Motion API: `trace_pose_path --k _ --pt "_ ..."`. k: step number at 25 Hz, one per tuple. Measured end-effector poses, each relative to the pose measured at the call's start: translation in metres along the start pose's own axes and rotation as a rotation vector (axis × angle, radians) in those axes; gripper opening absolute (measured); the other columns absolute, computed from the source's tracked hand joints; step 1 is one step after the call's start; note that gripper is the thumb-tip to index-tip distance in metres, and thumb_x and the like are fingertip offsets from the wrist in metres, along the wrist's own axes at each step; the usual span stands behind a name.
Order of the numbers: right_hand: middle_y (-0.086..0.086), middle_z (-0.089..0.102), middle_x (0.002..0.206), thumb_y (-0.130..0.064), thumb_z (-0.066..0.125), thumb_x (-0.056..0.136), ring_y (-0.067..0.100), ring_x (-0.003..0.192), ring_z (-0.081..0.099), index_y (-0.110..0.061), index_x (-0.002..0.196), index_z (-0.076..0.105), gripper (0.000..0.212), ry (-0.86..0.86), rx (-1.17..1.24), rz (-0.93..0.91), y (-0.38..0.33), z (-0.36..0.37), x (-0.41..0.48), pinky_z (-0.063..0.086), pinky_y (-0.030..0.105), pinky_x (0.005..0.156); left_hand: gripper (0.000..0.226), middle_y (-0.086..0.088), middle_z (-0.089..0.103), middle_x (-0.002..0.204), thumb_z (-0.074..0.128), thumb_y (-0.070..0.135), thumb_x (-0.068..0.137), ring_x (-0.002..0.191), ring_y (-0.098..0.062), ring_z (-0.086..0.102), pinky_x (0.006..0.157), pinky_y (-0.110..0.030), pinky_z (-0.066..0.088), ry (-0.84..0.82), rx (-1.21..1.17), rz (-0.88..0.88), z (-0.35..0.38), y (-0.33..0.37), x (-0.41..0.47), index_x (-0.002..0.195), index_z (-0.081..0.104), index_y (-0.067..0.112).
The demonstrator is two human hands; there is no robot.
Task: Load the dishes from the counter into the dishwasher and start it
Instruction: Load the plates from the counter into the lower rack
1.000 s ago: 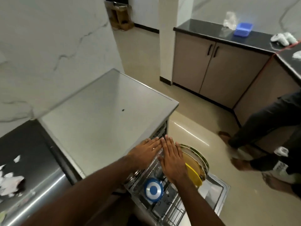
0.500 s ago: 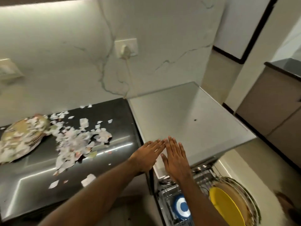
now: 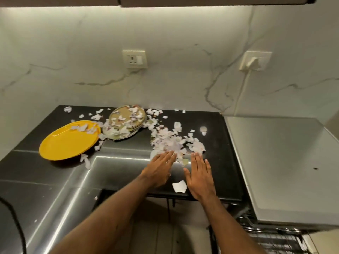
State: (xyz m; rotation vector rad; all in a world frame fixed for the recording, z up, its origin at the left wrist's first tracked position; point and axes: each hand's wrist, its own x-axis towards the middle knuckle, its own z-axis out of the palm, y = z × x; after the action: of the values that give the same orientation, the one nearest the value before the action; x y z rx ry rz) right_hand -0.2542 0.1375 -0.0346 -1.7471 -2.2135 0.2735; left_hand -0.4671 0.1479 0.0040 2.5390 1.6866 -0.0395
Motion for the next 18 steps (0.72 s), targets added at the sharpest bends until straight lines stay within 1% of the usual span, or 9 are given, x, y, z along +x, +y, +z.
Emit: trace_pose_path --k 4,8,11,14,17,18 --pt "0.0 -0.001 0.175 -0.056 0.02 0.109 0.013 0.16 -0.007 -0.021 0.167 0.0 0.071 -0.095 0.003 -0.116 -0.063 0.017 0.019 -0.008 0.037 0.129 0.092 -0.004 -0.002 0.173 0.06 0.037 0.099 0.159 -0.021 0.0 0.127 -0.04 0.004 -0.045 -0.044 -0.191 -0.003 -0.069 -0.047 0.165 -0.002 0.019" --pt "0.001 0.002 0.175 -0.055 0.023 0.109 0.013 0.16 -0.004 -0.02 0.167 0.003 0.071 -0.192 0.01 -0.233 -0.108 0.036 0.044 -0.007 0.035 0.129 0.089 -0.005 -0.003 0.173 0.059 0.036 0.1 0.159 -0.021 0.0 0.128 -0.041 0.007 -0.061 -0.105 -0.338 0.001 -0.111 -0.085 0.165 0.001 0.017" --pt "0.002 0.006 0.175 -0.054 0.033 0.108 0.016 0.161 0.001 -0.02 0.167 0.005 0.074 -0.318 0.035 -0.312 -0.144 0.052 0.068 -0.001 0.037 0.13 0.089 -0.006 -0.001 0.173 0.058 0.037 0.1 0.159 -0.022 0.002 0.129 -0.04 0.009 -0.091 -0.114 -0.421 0.009 -0.137 -0.111 0.165 0.0 0.016" --pt "0.004 0.008 0.175 -0.049 0.047 0.106 0.02 0.161 0.009 -0.02 0.167 0.006 0.079 -0.45 0.031 -0.391 -0.187 0.065 0.096 0.011 0.041 0.131 0.087 -0.008 0.001 0.173 0.057 0.037 0.101 0.159 -0.023 0.006 0.129 -0.04 0.012 -0.108 -0.101 -0.517 0.01 -0.167 -0.125 0.165 0.003 0.013" --pt "0.005 0.005 0.175 -0.046 0.058 0.102 0.024 0.161 0.011 -0.022 0.167 0.004 0.088 -0.583 0.028 -0.377 -0.227 0.082 0.126 0.018 0.044 0.13 0.085 -0.009 0.006 0.172 0.058 0.04 0.1 0.158 -0.025 0.012 0.128 -0.041 0.015 -0.112 -0.087 -0.635 0.004 -0.202 -0.128 0.164 0.01 0.011" --pt "0.006 0.004 0.175 -0.045 0.06 0.101 0.027 0.161 0.01 -0.023 0.167 0.003 0.09 -0.61 0.005 -0.376 -0.238 0.088 0.136 0.02 0.047 0.129 0.085 -0.009 0.007 0.172 0.058 0.042 0.1 0.158 -0.025 0.013 0.128 -0.042 0.017 -0.106 -0.091 -0.68 0.002 -0.213 -0.127 0.164 0.012 0.011"
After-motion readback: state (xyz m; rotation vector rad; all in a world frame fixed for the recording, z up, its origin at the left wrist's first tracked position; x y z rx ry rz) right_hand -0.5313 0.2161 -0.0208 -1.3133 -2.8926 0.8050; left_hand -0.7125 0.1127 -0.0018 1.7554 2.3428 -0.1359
